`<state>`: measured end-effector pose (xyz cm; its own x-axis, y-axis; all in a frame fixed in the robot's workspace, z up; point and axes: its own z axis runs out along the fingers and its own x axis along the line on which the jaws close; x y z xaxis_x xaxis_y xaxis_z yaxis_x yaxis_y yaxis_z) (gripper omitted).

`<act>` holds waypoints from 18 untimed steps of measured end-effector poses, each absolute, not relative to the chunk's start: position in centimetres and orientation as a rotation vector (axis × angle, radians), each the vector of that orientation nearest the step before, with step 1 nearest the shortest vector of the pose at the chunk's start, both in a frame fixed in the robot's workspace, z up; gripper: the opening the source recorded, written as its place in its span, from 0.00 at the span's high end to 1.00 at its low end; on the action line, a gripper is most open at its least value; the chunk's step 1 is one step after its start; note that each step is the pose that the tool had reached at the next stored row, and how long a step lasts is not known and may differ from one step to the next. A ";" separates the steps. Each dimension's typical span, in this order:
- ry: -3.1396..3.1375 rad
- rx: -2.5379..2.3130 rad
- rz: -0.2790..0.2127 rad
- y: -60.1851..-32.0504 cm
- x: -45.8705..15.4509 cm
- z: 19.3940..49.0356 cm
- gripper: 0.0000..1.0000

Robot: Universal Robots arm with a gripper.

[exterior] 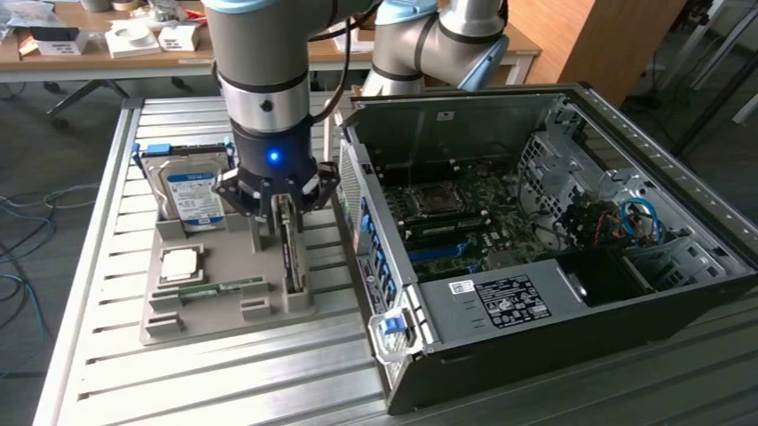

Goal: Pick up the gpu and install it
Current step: 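Pick up the gpu and move the gpu toward the slot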

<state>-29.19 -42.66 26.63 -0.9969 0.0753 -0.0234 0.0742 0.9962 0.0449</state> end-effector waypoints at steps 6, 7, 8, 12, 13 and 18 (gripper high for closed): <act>3.114 0.117 0.068 -42.7 -29.2 25.8 0.58; 3.114 0.117 0.068 -42.7 -29.2 25.8 0.58; 3.114 0.117 0.068 -42.7 -29.2 25.8 0.58; 3.114 0.117 0.068 -42.7 -29.2 25.4 0.58; 3.114 0.117 0.068 -42.7 -29.2 25.2 0.58; 3.114 0.117 0.069 -42.7 -29.2 24.6 0.58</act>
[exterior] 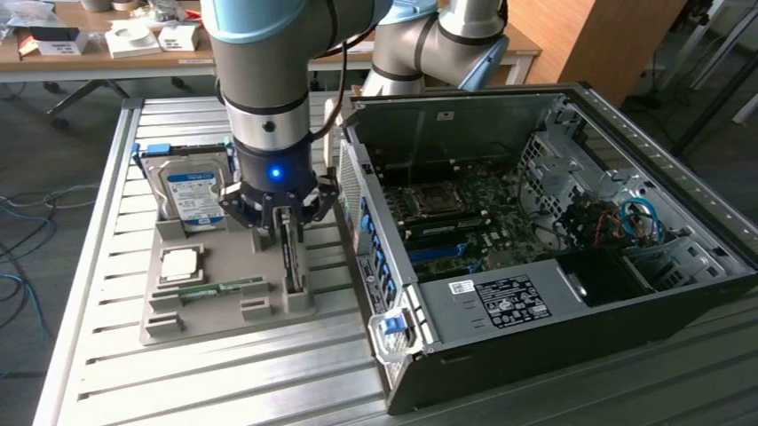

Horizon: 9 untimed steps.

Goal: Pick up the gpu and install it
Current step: 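Pick up the gpu and move the gpu toward the slot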

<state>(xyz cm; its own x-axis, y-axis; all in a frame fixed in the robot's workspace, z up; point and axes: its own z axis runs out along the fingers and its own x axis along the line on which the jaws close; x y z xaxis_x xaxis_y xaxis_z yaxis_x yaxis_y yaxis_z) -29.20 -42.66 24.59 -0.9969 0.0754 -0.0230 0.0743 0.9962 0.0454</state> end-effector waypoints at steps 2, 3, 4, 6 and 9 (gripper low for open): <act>3.114 0.117 0.070 -42.7 -29.2 24.5 0.58; 3.114 0.117 0.070 -42.7 -29.2 24.4 0.58; 3.114 0.117 0.071 -42.7 -29.2 24.4 0.58; 3.114 0.117 0.072 -42.7 -29.2 24.4 0.58; 3.114 0.117 0.072 -42.7 -29.2 24.0 0.58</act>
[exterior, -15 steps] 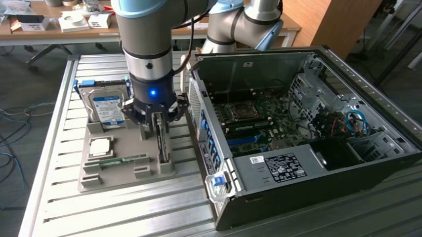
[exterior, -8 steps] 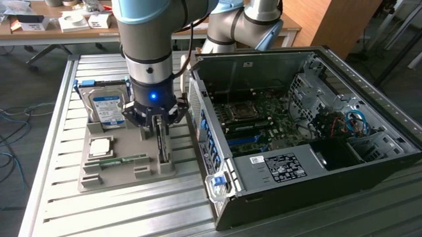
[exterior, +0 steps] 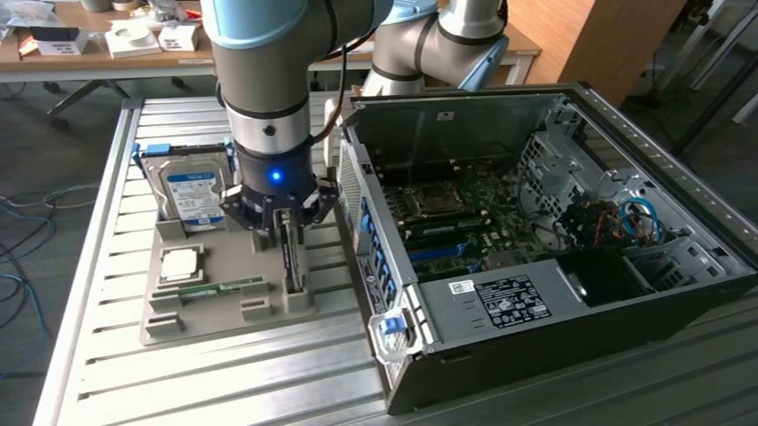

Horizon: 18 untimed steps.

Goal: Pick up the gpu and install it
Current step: 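Pick up the gpu and move the gpu toward the slot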

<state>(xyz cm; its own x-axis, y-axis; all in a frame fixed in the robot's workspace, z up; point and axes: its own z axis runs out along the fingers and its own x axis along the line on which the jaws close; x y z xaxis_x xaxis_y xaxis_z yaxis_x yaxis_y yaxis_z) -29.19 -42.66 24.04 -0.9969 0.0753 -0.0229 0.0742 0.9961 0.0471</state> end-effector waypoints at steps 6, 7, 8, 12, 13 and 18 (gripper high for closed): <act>3.114 0.117 0.072 -42.7 -29.2 23.6 0.58; 3.114 0.117 0.071 -42.7 -29.2 23.6 0.58; 3.114 0.117 0.072 -42.7 -29.2 23.6 0.58; 3.114 0.116 0.072 -42.6 -29.3 23.4 0.58; 3.114 0.116 0.072 -42.6 -29.3 23.3 0.58; 3.114 0.117 0.072 -42.6 -29.3 23.2 0.58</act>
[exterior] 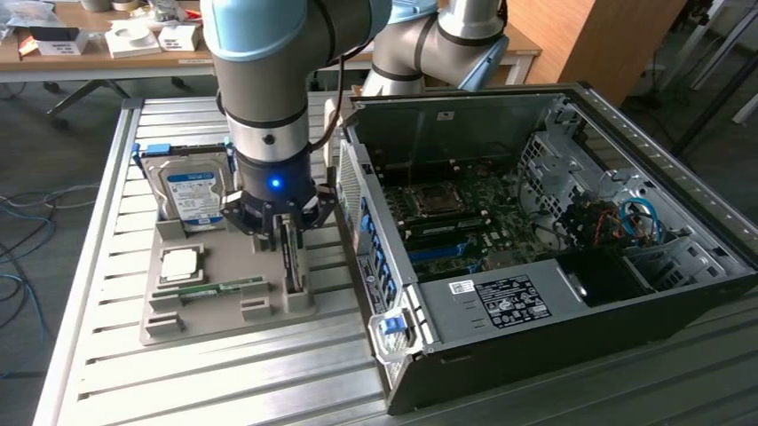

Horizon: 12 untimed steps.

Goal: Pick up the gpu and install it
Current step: 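Pick up the gpu and move the gpu toward the slot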

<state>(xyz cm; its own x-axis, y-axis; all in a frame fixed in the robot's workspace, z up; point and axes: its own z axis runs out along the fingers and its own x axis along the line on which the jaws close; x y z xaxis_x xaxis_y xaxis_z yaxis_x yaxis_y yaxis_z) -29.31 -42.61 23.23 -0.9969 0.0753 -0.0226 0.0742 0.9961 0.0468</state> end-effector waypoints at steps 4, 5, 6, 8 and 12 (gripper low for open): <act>3.114 0.117 0.072 -42.6 -29.3 23.1 0.58; 3.114 0.117 0.072 -42.6 -29.3 23.1 0.58; 3.114 0.117 0.072 -42.6 -29.3 23.1 0.58; 3.114 0.117 0.072 -42.6 -29.3 23.1 0.58; 3.114 0.117 0.072 -42.6 -29.3 23.1 0.60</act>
